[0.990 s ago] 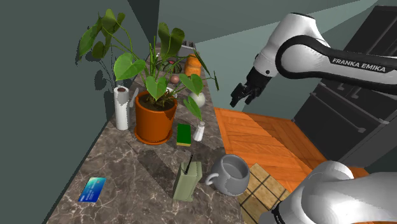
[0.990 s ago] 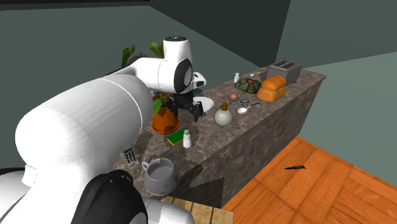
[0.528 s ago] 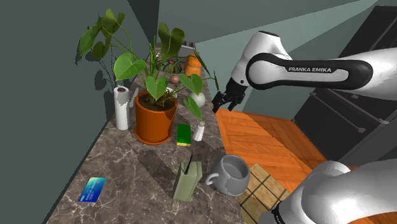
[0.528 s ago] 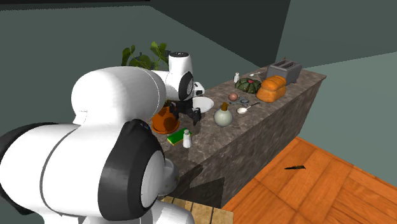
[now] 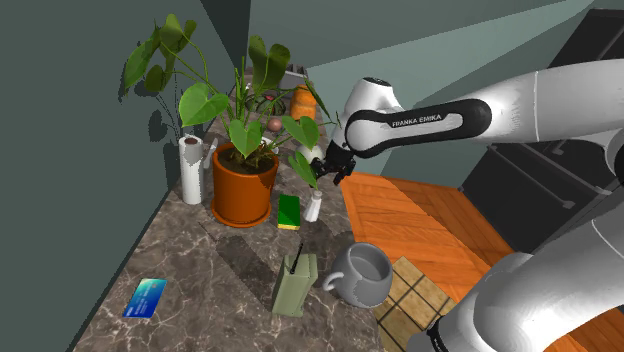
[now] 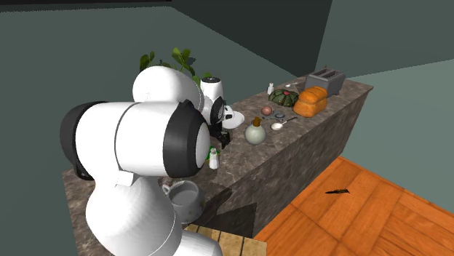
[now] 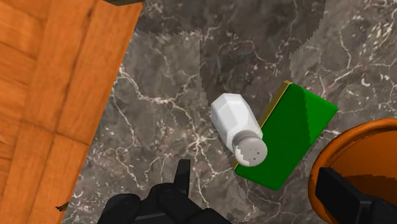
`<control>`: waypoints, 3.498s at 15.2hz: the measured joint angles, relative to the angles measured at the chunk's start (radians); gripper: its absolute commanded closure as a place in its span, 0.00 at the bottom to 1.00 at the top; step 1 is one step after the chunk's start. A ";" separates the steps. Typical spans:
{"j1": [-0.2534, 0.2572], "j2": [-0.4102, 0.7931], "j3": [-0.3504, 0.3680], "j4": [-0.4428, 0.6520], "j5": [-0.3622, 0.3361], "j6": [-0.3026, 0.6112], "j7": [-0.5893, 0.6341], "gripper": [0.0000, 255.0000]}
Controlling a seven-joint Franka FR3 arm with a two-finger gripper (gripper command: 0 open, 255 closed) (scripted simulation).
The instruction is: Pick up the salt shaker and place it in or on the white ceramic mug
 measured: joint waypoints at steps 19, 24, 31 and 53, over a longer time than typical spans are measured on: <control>0.003 0.109 0.006 -0.020 0.001 0.128 0.010 1.00; 0.003 0.109 0.006 -0.020 0.001 0.129 0.011 1.00; 0.003 0.069 0.006 0.009 0.001 0.060 0.012 1.00; 0.001 -0.041 0.002 0.204 -0.002 -0.246 0.020 1.00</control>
